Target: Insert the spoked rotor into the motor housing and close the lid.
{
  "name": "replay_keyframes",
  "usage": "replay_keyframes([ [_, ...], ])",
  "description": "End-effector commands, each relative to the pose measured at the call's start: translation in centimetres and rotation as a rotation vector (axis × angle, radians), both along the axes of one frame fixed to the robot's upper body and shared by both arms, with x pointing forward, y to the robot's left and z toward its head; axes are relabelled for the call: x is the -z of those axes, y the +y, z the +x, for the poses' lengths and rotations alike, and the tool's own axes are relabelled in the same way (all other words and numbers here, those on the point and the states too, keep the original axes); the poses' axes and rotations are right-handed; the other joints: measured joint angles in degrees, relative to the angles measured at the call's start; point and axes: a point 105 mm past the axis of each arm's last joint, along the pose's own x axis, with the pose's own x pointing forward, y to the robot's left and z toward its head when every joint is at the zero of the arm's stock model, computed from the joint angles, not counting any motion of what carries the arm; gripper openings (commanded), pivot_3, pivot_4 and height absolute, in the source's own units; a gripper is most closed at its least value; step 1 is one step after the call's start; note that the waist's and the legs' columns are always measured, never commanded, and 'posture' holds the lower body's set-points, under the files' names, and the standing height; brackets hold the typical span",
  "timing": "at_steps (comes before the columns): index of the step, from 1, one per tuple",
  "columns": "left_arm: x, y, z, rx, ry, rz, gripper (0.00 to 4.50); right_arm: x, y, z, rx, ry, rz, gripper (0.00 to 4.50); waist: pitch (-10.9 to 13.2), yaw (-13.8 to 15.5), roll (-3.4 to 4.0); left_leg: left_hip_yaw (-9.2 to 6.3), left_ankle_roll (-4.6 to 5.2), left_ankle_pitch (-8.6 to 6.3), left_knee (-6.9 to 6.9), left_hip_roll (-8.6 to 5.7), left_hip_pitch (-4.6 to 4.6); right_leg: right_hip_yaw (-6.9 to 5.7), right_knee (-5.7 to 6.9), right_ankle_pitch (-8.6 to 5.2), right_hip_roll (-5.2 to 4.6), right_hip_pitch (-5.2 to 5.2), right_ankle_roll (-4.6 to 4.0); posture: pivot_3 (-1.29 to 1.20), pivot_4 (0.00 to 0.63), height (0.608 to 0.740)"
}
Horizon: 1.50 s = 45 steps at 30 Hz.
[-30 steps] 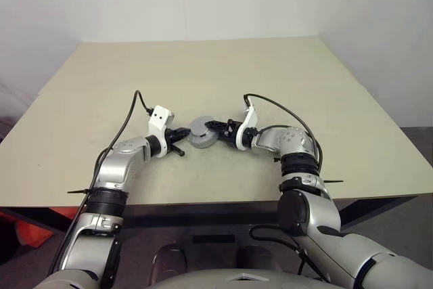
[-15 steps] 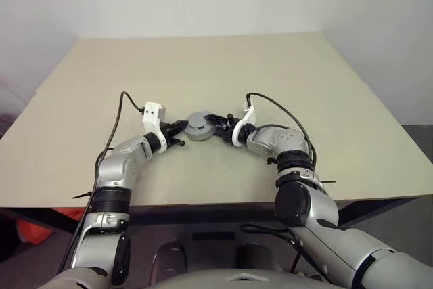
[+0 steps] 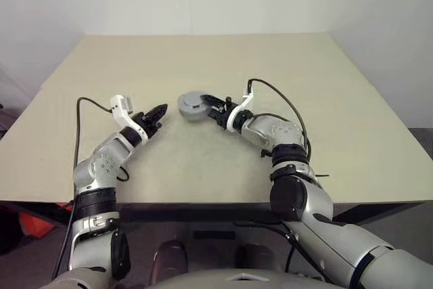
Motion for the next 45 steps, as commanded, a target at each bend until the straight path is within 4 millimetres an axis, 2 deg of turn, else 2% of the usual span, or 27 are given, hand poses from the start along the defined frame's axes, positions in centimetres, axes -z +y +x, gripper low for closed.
replay_keyframes([
  [1, -2.0, -0.2, -0.5, 0.019, -0.066, -0.087, 2.34, -4.6, 0.3, 0.6, -0.011, -0.124, 0.081, 2.03, 0.1, 0.1, -0.1, 0.0, 0.0, 0.0, 0.02, 0.0, 0.0, -0.01, 0.03, 0.0, 0.0, 0.0, 0.0, 0.0, 0.0, 0.74],
  [7, -2.1, -1.5, -0.7, 0.057, -0.031, -0.241, 4.49, -5.2, 0.8, 0.2, -0.06, -0.141, 0.067, 2.03, 0.1, 0.2, -0.22, -0.03, 0.0, -0.01, 0.18, -0.01, -0.06, -0.03, 0.07, 0.02, 0.0, 0.04, 0.02, 0.0, 0.0, 0.74],
  [14, -2.9, -4.4, -1.0, 0.198, 0.013, -0.494, 4.49, -5.1, 1.3, -0.5, -0.11, -0.156, 0.024, 2.03, 0.2, 0.3, -0.33, -0.06, -0.01, 0.0, 0.34, -0.01, -0.07, -0.03, 0.25, 0.02, 0.0, 0.03, 0.03, 0.0, 0.0, 0.74],
  [19, -3.1, -5.4, 0.1, 0.202, 0.031, -0.571, 4.49, -5.3, 1.3, -0.7, -0.12, -0.167, 0.013, 2.03, 0.2, 0.3, -0.35, -0.09, -0.03, 0.01, 0.44, -0.02, -0.07, -0.02, 0.34, 0.05, 0.0, 0.04, 0.08, 0.0, 0.0, 0.74],
  [26, -2.1, -6.1, 1.1, 0.178, 0.064, -0.576, 4.49, -5.3, 0.9, -0.7, -0.112, -0.171, -0.002, 2.03, 0.2, 0.3, -0.38, -0.1, -0.04, 0.01, 0.47, -0.02, -0.07, -0.02, 0.37, 0.15, 0.0, 0.04, 0.25, 0.0, 0.0, 0.74],
  [29, -1.8, -5.9, 1.3, 0.157, 0.069, -0.575, 3.87, -5.2, 0.7, -0.6, -0.102, -0.169, -0.008, 2.03, 0.2, 0.3, -0.4, -0.11, -0.04, 0.01, 0.47, -0.02, -0.08, -0.02, 0.37, 0.16, 0.0, 0.04, 0.27, 0.0, 0.0, 0.74],
  [32, -1.7, -5.5, 1.4, 0.137, 0.06, -0.58, 2.87, -5.1, 0.5, -0.5, -0.093, -0.165, -0.015, 2.03, 0.3, 0.3, -0.41, -0.11, -0.04, 0.01, 0.48, -0.02, -0.08, -0.02, 0.38, 0.16, 0.0, 0.04, 0.27, 0.0, 0.0, 0.74],
  [34, -1.7, -5.4, 1.4, 0.132, 0.059, -0.579, 2.42, -5.1, 0.5, -0.5, -0.09, -0.164, -0.017, 2.03, 0.3, 0.3, -0.44, -0.11, -0.04, 0.01, 0.49, -0.03, -0.08, -0.02, 0.4, 0.16, 0.0, 0.04, 0.27, 0.0, 0.0, 0.74],
  [42, -1.6, -5.6, 1.4, 0.146, 0.076, -0.568, 2.39, -5.2, 0.6, -0.4, -0.077, -0.205, -0.032, 2.03, 0.3, 0.3, -0.46, -0.12, -0.04, 0.02, 0.53, -0.03, -0.07, -0.02, 0.47, 0.16, 0.0, 0.04, 0.27, 0.0, 0.0, 0.74],
  [45, -1.5, -5.4, 1.6, 0.129, 0.078, -0.56, 2.39, -5.2, 0.4, -0.2, -0.054, -0.225, -0.052, 3.0, 0.3, 0.4, -0.46, -0.13, -0.04, 0.02, 0.54, -0.02, -0.07, -0.02, 0.48, 0.16, 0.0, 0.04, 0.27, 0.0, 0.0, 0.74],
])
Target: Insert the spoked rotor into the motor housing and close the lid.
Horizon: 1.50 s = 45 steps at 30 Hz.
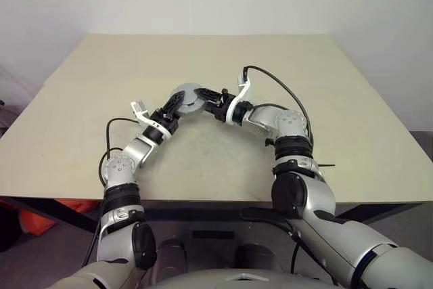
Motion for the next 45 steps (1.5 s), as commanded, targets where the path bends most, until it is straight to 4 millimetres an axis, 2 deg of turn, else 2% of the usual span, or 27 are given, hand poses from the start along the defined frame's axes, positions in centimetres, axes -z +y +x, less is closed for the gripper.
replay_keyframes([
  [1, -0.7, 0.5, 0.6, -0.032, -0.02, 0.032, 2.39, -3.0, -0.5, 0.9, 0.057, -0.133, 0.017, 3.36, 0.0, 0.0, 0.0, 0.0, 0.0, 0.0, 0.01, 0.0, 0.0, 0.0, 0.01, 0.0, 0.0, 0.0, 0.0, 0.0, 0.0, 0.74],
  [4, -0.4, 1.2, 0.9, -0.071, -0.011, 0.051, 2.39, -2.1, -1.2, 1.9, 0.141, -0.144, -0.087, 4.41, 0.0, 0.0, 0.0, 0.0, -0.01, 0.01, 0.05, 0.0, 0.01, 0.01, 0.06, 0.0, -0.01, 0.0, 0.0, 0.0, 0.0, 0.74],
  [10, 0.2, 4.7, 1.7, -0.239, 0.022, 0.086, 2.39, -0.8, -2.1, 2.8, 0.236, -0.14, -0.164, 4.46, 0.0, -0.3, -0.01, -0.02, -0.05, 0.03, 0.06, 0.0, 0.04, 0.01, 0.1, 0.0, 0.0, 0.0, 0.0, 0.0, 0.0, 0.74],
  [14, 0.9, 10.2, 1.6, -0.474, 0.08, 0.107, 2.39, -0.4, -2.4, 2.9, 0.249, -0.134, -0.174, 4.46, 0.0, -0.5, -0.02, -0.02, -0.05, 0.03, 0.06, 0.0, 0.05, 0.01, 0.11, 0.0, 0.0, 0.0, 0.0, 0.0, 0.0, 0.74],
  [19, 2.2, 13.9, 1.2, -0.627, 0.164, 0.139, 2.39, -0.4, -2.1, 2.8, 0.242, -0.133, -0.171, 4.46, 0.0, -0.3, -0.09, -0.05, -0.04, 0.03, 0.06, -0.01, 0.04, 0.0, 0.12, 0.01, 0.01, 0.0, 0.01, 0.0, 0.0, 0.74],
  [21, 2.5, 14.4, 1.3, -0.652, 0.187, 0.143, 2.39, -0.4, -1.9, 2.8, 0.237, -0.134, -0.168, 4.46, 0.1, 0.0, -0.14, -0.08, -0.04, 0.03, 0.08, -0.01, 0.04, -0.01, 0.12, 0.01, 0.0, 0.03, 0.01, 0.0, 0.0, 0.74],
  [26, 2.6, 14.3, 1.6, -0.663, 0.207, 0.161, 2.39, -0.2, -1.5, 2.7, 0.222, -0.129, -0.171, 4.46, 0.1, 0.3, -0.36, -0.19, -0.05, 0.03, 0.2, -0.01, 0.06, -0.04, 0.15, 0.01, 0.0, 0.16, 0.03, 0.0, 0.0, 0.74],
  [29, 2.5, 14.7, 1.6, -0.687, 0.204, 0.203, 3.11, -0.2, -1.4, 2.7, 0.214, -0.127, -0.172, 4.5, 0.1, 0.2, -0.37, -0.21, -0.08, 0.05, 0.25, -0.01, 0.09, -0.03, 0.25, 0.01, 0.0, 0.17, 0.03, 0.0, 0.0, 0.74],
  [31, 2.4, 15.3, 1.5, -0.714, 0.208, 0.225, 3.78, -0.1, -1.3, 2.7, 0.209, -0.124, -0.172, 4.5, 0.1, 0.1, -0.37, -0.21, -0.11, 0.07, 0.25, -0.01, 0.13, -0.03, 0.29, 0.01, 0.0, 0.17, 0.02, 0.0, 0.0, 0.74],
  [33, 2.0, 16.7, 1.3, -0.769, 0.208, 0.239, 4.47, 0.2, -1.3, 2.7, 0.204, -0.114, -0.177, 4.5, 0.1, 0.0, -0.38, -0.22, -0.13, 0.08, 0.25, -0.01, 0.18, -0.03, 0.31, 0.01, 0.0, 0.19, 0.02, 0.0, 0.0, 0.74],
  [36, 0.7, 19.2, 1.0, -0.852, 0.188, 0.272, 4.47, 0.6, -1.1, 2.6, 0.194, -0.1, -0.185, 4.5, 0.1, -0.4, -0.38, -0.25, -0.19, 0.11, 0.25, 0.01, 0.21, -0.03, 0.34, 0.03, 0.01, 0.19, -0.01, 0.0, 0.0, 0.74],
  [40, -0.6, 21.0, 0.8, -0.902, 0.16, 0.346, 4.47, 0.8, -0.9, 2.6, 0.181, -0.095, -0.192, 4.5, 0.1, -0.3, -0.39, -0.3, -0.21, 0.12, 0.24, 0.01, 0.21, -0.05, 0.34, 0.04, 0.05, 0.19, -0.01, 0.0, 0.0, 0.74],
  [43, -1.1, 21.0, 1.0, -0.897, 0.142, 0.438, 4.47, 0.9, -0.8, 2.6, 0.17, -0.111, -0.221, 4.5, 0.1, -0.1, -0.39, -0.32, -0.21, 0.12, 0.24, -0.02, 0.19, -0.05, 0.33, 0.04, 0.01, 0.21, -0.02, 0.0, 0.0, 0.74],
  [45, -1.5, 19.6, 1.4, -0.846, 0.093, 0.551, 4.47, 0.7, -1.2, 2.8, 0.184, -0.153, -0.257, 4.5, 0.1, 0.1, -0.39, -0.33, -0.21, 0.12, 0.25, -0.01, 0.18, -0.06, 0.33, 0.03, 0.0, 0.25, -0.03, 0.0, 0.0, 0.74],
])
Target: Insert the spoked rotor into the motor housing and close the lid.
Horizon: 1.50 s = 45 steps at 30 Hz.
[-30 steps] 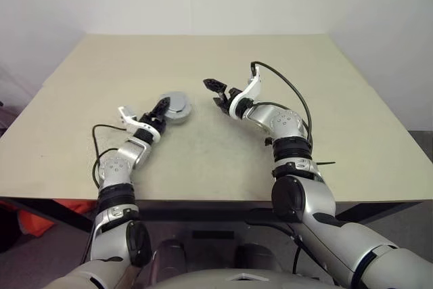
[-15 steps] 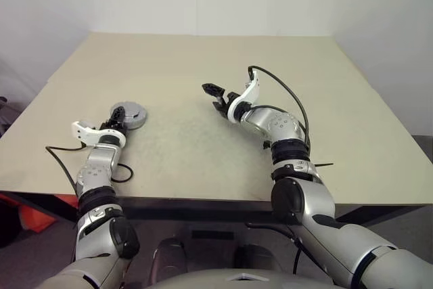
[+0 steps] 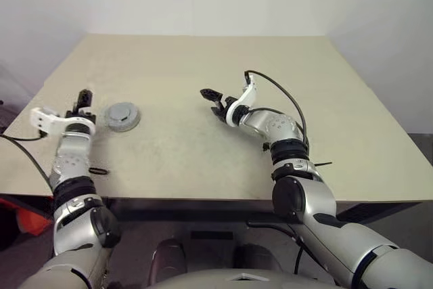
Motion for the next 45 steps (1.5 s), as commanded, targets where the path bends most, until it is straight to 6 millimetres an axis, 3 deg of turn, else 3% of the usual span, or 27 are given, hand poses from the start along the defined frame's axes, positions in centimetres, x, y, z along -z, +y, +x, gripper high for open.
replay_keyframes([
  [1, -1.9, -2.8, 1.1, 0.12, -0.017, 0.216, 4.47, -2.4, -0.6, 1.0, 0.017, -0.139, -0.058, 4.5, 0.0, 0.3, 0.0, -0.04, 0.0, 0.0, 0.02, 0.01, 0.0, -0.02, -0.01, 0.0, -0.01, 0.06, 0.0, 0.0, 0.0, 0.74],
  [3, -2.5, -5.4, 1.5, 0.228, -0.036, 0.341, 4.47, -3.1, -1.6, 1.5, 0.064, -0.264, -0.153, 4.5, 0.0, 0.5, -0.02, -0.08, 0.0, 0.0, 0.05, 0.03, 0.01, -0.04, -0.01, -0.08, -0.04, 0.12, -0.13, 0.0, 0.0, 0.74],
  [6, -2.5, -11.3, 1.6, 0.468, -0.047, 0.594, 4.47, -4.6, -3.3, 1.6, 0.088, -0.561, -0.409, 4.5, 0.0, 1.1, -0.03, -0.13, -0.02, 0.01, 0.08, 0.06, -0.02, -0.09, -0.02, -0.08, -0.07, 0.14, -0.13, 0.0, 0.0, 0.74],
  [10, -1.7, -17.0, 0.2, 0.754, -0.074, 0.791, 4.47, -4.9, -4.6, 0.3, -0.033, -0.728, -0.5, 4.5, 0.0, 1.1, -0.03, -0.15, -0.01, 0.01, 0.07, 0.05, 0.01, -0.11, -0.02, -0.07, -0.05, 0.17, -0.12, 0.0, 0.0, 0.74],
  [13, -1.1, -20.3, -0.9, 0.911, -0.104, 0.909, 4.47, -4.0, -5.7, -1.5, -0.213, -0.838, -0.591, 4.5, 0.0, 1.1, -0.02, -0.15, 0.0, 0.0, 0.07, 0.05, 0.04, -0.12, -0.01, -0.09, -0.02, 0.18, -0.15, 0.0, 0.0, 0.74],
  [16, -0.3, -22.4, -1.6, 1.01, -0.121, 1.02, 4.47, -2.4, -7.3, -2.8, -0.344, -0.906, -0.71, 4.5, 0.0, 1.1, 0.0, -0.15, 0.01, 0.01, 0.08, 0.05, 0.09, -0.11, 0.0, -0.09, -0.02, 0.22, -0.16, 0.0, 0.0, 0.74],
  [22, 0.1, -23.9, -2.1, 1.082, -0.175, 1.095, 4.47, 0.2, -10.2, -4.6, -0.502, -0.908, -0.811, 4.5, 0.0, 1.0, 0.03, -0.14, 0.09, 0.0, 0.15, 0.05, 0.24, -0.11, 0.0, -0.06, -0.02, 0.46, -0.24, 0.0, 0.0, 0.74],
  [30, 0.0, -23.7, -1.7, 1.077, -0.193, 1.111, 4.47, 1.2, -11.9, -4.7, -0.477, -0.877, -0.865, 4.5, 0.0, 1.0, 0.05, -0.14, 0.3, 0.01, 0.19, 0.05, 0.45, -0.1, 0.03, -0.03, -0.02, 0.55, -0.3, 0.0, 0.0, 0.74],
  [38, -0.6, -23.4, -1.8, 1.053, -0.211, 1.117, 4.47, 0.6, -12.3, -4.1, -0.428, -0.88, -0.879, 4.5, 0.0, 1.0, 0.06, -0.14, 0.34, 0.01, 0.19, 0.05, 0.44, -0.1, 0.02, -0.02, -0.02, 0.56, -0.3, 0.0, 0.0, 0.74],
  [45, 0.6, -23.6, -2.8, 1.071, -0.188, 1.115, 4.47, 0.4, -11.4, -4.0, -0.388, -0.9, -0.863, 4.5, 0.0, 1.0, 0.07, -0.14, 0.34, 0.01, 0.18, 0.05, 0.44, -0.11, 0.02, -0.03, -0.02, 0.56, -0.3, 0.0, 0.0, 0.74],
])
